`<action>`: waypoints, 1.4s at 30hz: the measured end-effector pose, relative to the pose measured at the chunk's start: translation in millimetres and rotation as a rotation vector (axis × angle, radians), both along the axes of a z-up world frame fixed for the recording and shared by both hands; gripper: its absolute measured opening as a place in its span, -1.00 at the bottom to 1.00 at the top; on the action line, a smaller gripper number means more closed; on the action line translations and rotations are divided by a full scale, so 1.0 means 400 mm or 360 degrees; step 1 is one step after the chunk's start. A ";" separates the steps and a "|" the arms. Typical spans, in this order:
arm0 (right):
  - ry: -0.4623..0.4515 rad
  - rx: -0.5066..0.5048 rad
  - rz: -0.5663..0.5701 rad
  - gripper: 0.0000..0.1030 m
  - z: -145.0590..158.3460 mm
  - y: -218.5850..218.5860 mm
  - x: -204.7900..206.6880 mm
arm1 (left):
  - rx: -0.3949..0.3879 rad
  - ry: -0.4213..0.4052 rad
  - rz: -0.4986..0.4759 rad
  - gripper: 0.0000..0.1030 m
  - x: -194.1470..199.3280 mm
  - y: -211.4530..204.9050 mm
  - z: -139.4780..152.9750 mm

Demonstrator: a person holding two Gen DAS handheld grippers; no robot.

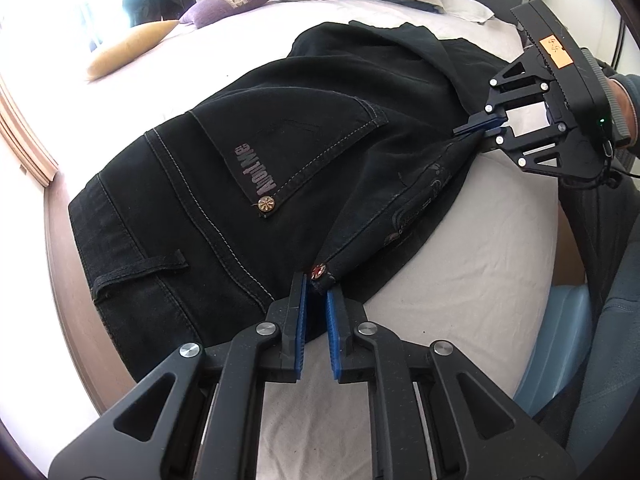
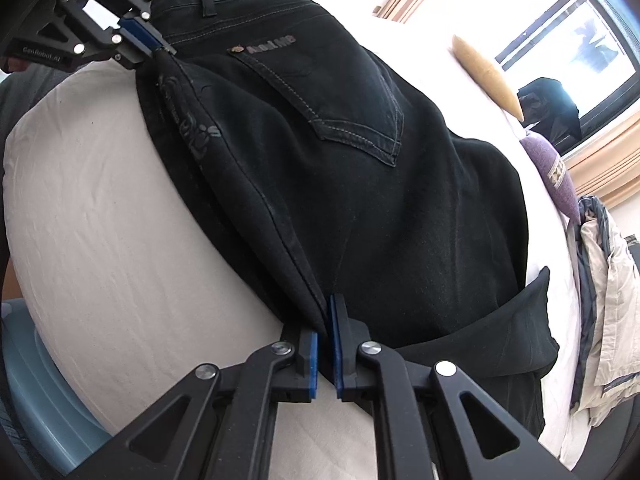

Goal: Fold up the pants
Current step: 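Open both tools to release the folded waistband, then grasp the jeans leg hem with the right tool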

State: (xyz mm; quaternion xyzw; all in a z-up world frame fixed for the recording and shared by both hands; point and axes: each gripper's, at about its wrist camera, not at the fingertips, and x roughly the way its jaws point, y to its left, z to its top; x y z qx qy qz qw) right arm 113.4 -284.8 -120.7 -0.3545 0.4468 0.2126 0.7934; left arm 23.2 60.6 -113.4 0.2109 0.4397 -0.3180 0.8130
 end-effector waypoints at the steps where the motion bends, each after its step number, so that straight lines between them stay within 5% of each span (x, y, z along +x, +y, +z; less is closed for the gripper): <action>1: -0.0003 0.0004 -0.0006 -0.80 0.002 -0.002 0.002 | 0.0017 -0.0003 -0.0003 -0.75 -0.003 -0.002 0.000; 5: -0.0019 0.0038 -0.0055 -0.61 0.009 -0.013 0.001 | 0.0028 0.0008 0.0023 -0.72 -0.009 0.005 0.028; 10: -0.0027 0.0104 -0.0149 -0.07 0.025 -0.030 0.003 | 0.0023 0.0066 0.0123 -0.45 -0.002 0.049 0.069; 13: -0.0026 0.0243 -0.0171 0.11 0.069 -0.038 -0.009 | -0.0129 0.0021 0.0172 -0.45 0.001 0.056 0.136; 17: -0.0030 0.0337 -0.0202 0.16 0.071 -0.039 -0.013 | -0.0294 -0.0014 0.0176 -0.45 0.034 -0.026 0.171; 20: 0.0134 0.0351 -0.0274 0.16 0.014 -0.056 0.002 | -0.0331 0.0079 0.0196 -0.45 0.098 -0.110 0.125; 23: 0.0173 0.0479 -0.0329 0.16 0.040 -0.093 -0.005 | -0.0234 0.0276 0.0307 -0.45 0.163 -0.168 0.021; 27: 0.0131 0.0732 -0.0516 0.16 0.140 -0.217 0.019 | -0.0216 0.0260 0.0358 -0.45 0.173 -0.188 0.010; 35: -0.0059 0.0957 -0.1226 0.34 0.278 -0.576 0.315 | -0.0371 0.0183 0.0409 -0.45 0.262 -0.292 0.093; 42: 0.0123 0.0900 -0.1648 0.34 0.170 -0.683 0.602 | -0.0259 0.0339 0.0478 -0.45 0.362 -0.400 -0.002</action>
